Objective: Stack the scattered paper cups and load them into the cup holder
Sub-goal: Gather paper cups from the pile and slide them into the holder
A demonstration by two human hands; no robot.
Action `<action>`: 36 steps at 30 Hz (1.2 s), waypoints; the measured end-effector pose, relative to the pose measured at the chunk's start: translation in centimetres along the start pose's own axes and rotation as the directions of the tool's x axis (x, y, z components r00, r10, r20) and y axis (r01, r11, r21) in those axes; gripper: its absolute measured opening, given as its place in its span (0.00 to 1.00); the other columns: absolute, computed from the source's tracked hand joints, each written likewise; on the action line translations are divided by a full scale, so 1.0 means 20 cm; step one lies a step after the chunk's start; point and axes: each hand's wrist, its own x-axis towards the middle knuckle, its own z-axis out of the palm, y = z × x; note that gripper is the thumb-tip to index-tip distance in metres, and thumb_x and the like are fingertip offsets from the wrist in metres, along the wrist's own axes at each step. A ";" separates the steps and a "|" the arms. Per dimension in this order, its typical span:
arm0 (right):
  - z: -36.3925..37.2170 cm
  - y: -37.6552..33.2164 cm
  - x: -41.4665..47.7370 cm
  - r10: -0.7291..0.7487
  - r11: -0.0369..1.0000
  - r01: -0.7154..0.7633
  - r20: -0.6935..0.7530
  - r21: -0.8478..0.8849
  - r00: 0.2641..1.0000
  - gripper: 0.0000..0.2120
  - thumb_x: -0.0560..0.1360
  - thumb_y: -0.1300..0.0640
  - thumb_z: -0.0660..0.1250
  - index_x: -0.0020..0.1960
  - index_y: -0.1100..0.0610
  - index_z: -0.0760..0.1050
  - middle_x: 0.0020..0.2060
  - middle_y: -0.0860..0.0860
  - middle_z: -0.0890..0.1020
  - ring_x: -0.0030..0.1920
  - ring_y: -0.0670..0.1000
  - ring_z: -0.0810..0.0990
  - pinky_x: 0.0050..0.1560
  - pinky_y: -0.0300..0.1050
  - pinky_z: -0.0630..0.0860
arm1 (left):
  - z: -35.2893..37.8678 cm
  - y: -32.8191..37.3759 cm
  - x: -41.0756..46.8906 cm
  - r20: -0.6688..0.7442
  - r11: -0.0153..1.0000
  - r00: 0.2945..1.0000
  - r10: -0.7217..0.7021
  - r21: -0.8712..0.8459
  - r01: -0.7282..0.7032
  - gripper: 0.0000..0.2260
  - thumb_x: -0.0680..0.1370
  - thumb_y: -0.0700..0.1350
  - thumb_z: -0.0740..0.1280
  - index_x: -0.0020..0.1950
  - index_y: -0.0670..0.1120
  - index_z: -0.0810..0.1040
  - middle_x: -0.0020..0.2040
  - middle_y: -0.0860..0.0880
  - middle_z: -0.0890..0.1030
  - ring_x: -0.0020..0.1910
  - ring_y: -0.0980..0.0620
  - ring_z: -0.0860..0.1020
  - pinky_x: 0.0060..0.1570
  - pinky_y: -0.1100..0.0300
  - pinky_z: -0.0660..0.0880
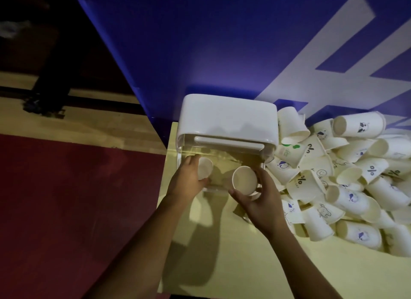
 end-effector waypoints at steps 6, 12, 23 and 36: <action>0.10 -0.09 0.10 -0.084 0.996 0.084 -0.018 0.024 0.996 0.33 0.68 0.47 0.82 0.69 0.52 0.73 0.61 0.42 0.79 0.60 0.41 0.76 0.58 0.32 0.72 | -0.03 -0.05 0.04 0.062 0.999 0.997 0.040 0.024 -0.042 0.44 0.66 0.51 0.83 0.77 0.46 0.66 0.72 0.47 0.72 0.71 0.46 0.71 0.64 0.51 0.75; 0.21 -0.20 0.12 -0.136 0.989 0.137 -0.030 0.059 0.990 0.30 0.68 0.43 0.81 0.65 0.48 0.74 0.58 0.36 0.79 0.59 0.39 0.77 0.55 0.30 0.73 | -0.08 -0.09 -0.03 0.013 0.979 0.998 0.069 -0.192 -0.065 0.36 0.65 0.45 0.83 0.70 0.51 0.72 0.62 0.56 0.76 0.59 0.55 0.77 0.51 0.71 0.73; 0.45 -0.16 0.20 -0.118 0.964 0.155 0.175 -0.218 0.978 0.40 0.66 0.41 0.80 0.73 0.52 0.70 0.65 0.47 0.76 0.65 0.51 0.75 0.59 0.45 0.75 | -0.13 -0.10 -0.12 -0.047 0.875 0.982 -0.182 -0.464 0.140 0.14 0.86 0.42 0.59 0.67 0.52 0.79 0.51 0.59 0.82 0.48 0.64 0.81 0.45 0.72 0.73; 0.50 -0.11 0.22 0.003 0.979 0.061 0.313 -0.195 0.950 0.40 0.72 0.42 0.76 0.80 0.46 0.64 0.70 0.48 0.75 0.66 0.51 0.75 0.64 0.51 0.76 | -0.09 -0.10 -0.07 -0.112 0.990 0.993 -0.042 -0.135 0.026 0.16 0.81 0.36 0.66 0.66 0.48 0.82 0.51 0.46 0.84 0.48 0.49 0.82 0.47 0.56 0.80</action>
